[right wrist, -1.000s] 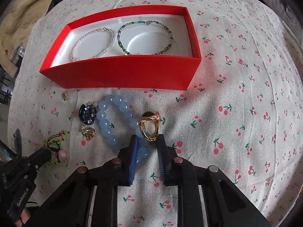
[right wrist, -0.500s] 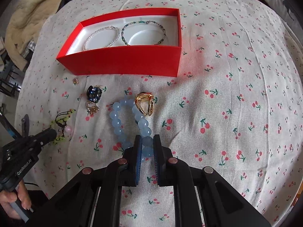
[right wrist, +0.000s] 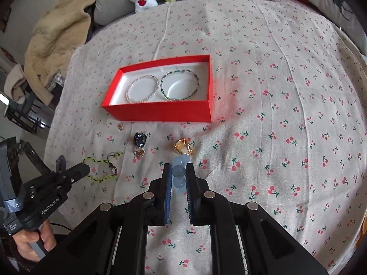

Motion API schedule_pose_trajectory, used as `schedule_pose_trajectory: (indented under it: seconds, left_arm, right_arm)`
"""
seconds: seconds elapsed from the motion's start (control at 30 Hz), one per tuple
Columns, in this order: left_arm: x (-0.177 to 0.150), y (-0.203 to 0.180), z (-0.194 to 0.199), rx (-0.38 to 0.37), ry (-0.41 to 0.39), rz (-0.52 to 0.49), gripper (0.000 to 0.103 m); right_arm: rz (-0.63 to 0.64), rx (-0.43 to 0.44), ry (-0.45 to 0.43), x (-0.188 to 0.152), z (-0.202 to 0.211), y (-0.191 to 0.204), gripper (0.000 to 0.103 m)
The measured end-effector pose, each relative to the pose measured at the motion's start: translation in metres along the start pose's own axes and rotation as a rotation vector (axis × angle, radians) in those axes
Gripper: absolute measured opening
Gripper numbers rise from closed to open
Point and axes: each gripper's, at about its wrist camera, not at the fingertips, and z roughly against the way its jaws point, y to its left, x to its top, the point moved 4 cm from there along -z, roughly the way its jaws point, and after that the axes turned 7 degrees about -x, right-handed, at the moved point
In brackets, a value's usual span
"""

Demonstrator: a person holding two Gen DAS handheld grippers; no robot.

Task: Organize jewelry
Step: 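Carry both bracelets over the red box and lower them into it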

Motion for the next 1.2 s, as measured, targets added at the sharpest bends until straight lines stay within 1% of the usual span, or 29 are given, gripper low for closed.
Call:
schedule_pose_trajectory:
  seconds: [0.23, 0.5, 0.63, 0.87, 0.93, 1.03, 1.2]
  left_arm:
    - [0.024, -0.017, 0.017, -0.054, -0.085, 0.002, 0.001]
    - [0.054, -0.03, 0.029, -0.154, -0.176, 0.042, 0.001]
    - [0.071, -0.036, 0.032, -0.189, -0.219, 0.055, 0.001]
    - [0.099, -0.046, 0.022, -0.248, -0.262, 0.08, 0.001]
    - [0.106, -0.048, 0.016, -0.256, -0.272, 0.083, 0.001]
    - [0.116, -0.049, 0.002, -0.245, -0.274, 0.075, 0.001]
    - [0.122, -0.04, -0.03, -0.213, -0.229, 0.089, 0.001]
  right_arm:
    - [-0.035, 0.049, -0.082, 0.02, 0.022, 0.003, 0.012]
    - [-0.062, 0.114, -0.179, 0.045, 0.047, 0.008, 0.012]
    - [-0.08, 0.125, -0.208, 0.059, 0.048, 0.011, 0.012]
    - [-0.109, 0.14, -0.246, 0.088, 0.042, 0.018, 0.013]
    - [-0.115, 0.148, -0.252, 0.097, 0.037, 0.021, 0.013]
    - [-0.114, 0.151, -0.252, 0.108, 0.026, 0.026, 0.013]
    - [-0.109, 0.164, -0.215, 0.119, -0.003, 0.032, 0.013]
